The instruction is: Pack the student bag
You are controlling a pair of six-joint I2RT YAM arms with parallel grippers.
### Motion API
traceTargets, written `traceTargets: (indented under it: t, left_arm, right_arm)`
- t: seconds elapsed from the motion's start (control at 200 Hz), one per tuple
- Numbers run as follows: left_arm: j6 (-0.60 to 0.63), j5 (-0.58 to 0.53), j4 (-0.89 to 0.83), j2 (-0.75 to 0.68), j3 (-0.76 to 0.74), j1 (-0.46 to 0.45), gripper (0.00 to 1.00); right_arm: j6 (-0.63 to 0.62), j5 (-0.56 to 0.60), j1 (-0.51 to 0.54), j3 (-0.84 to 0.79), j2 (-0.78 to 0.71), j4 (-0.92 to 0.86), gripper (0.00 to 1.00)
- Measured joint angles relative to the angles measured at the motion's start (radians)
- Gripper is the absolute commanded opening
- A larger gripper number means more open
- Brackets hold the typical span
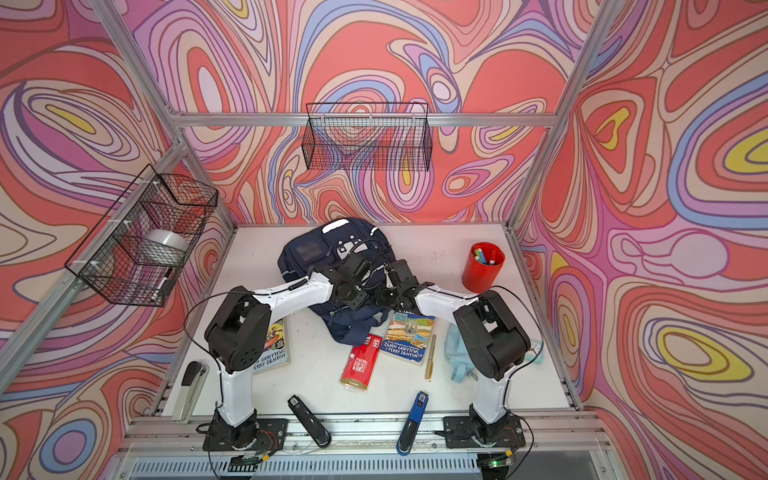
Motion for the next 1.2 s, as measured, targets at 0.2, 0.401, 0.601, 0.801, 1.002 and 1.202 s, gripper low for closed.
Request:
traceTargets:
  t: [0.2,0.401,0.601,0.801,1.002,1.202]
  left_arm:
    - [-0.047,0.037,0.027,-0.068,-0.029,0.029,0.00]
    - [-0.131,0.163,0.005,-0.217,-0.045,0.130,0.00]
    - [-0.175,0.166,-0.047,-0.277,-0.060,0.158,0.00]
    - [-0.219,0.293,-0.037,-0.306,-0.106,0.227,0.00]
    - [-0.209,0.275,-0.034,-0.230,-0.077,0.201,0.00]
    - [-0.183,0.181,-0.057,-0.214,0.000,0.157,0.53]
  right_arm:
    - [-0.002,-0.001,0.000,-0.001,0.019,0.019,0.36]
    - [-0.010,-0.020,0.019,0.020,0.063,0.064,0.36]
    - [-0.008,-0.032,0.031,0.039,0.107,0.124,0.35]
    - [-0.004,-0.042,0.039,0.032,0.111,0.161,0.36]
    - [0.029,-0.061,0.037,-0.014,0.098,0.234,0.40]
    - [0.076,-0.064,0.029,-0.113,0.010,0.283,0.55]
